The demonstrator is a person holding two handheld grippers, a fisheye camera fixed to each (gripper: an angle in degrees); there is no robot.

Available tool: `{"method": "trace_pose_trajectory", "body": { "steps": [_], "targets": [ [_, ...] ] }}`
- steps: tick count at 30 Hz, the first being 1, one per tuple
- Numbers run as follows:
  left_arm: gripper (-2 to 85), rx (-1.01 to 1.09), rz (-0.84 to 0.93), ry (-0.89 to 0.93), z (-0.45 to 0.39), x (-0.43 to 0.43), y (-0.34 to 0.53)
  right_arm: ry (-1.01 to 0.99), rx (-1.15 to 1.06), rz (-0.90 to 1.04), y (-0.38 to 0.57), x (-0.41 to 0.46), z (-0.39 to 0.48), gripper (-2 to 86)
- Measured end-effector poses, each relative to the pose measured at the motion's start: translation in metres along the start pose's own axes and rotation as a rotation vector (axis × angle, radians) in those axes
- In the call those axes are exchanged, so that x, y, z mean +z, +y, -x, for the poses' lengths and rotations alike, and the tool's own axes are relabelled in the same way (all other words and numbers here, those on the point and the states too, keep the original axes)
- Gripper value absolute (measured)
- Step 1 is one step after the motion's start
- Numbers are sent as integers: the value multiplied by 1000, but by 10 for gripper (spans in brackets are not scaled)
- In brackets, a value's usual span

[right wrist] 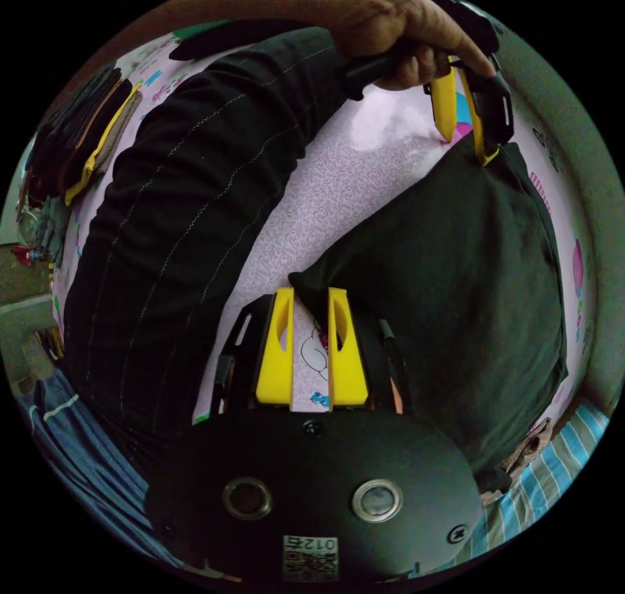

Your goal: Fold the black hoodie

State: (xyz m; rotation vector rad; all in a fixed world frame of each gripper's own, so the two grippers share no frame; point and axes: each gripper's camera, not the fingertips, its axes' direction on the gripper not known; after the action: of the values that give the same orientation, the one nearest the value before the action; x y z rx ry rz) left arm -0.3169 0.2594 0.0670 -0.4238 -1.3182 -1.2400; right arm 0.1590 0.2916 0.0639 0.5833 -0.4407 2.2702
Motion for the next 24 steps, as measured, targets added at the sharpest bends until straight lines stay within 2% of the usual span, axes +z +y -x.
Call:
{"method": "trace_pose_trajectory", "body": {
  "steps": [4,15,20,24],
  "targets": [
    [128,2,-11,52,9,-1,4,-27,0,-6,5,5,-15,81],
    [92,45,-9,1,-7,3,10,-101,9,-27,31,29,-64,70],
    [64,66,-34,5,-14,-1,19,-4,-25,-96,58,46,-76,5],
    [52,113,11,-13,-22,-12,31,-94,15,-129,83,55,-98,-8]
  ]
}}
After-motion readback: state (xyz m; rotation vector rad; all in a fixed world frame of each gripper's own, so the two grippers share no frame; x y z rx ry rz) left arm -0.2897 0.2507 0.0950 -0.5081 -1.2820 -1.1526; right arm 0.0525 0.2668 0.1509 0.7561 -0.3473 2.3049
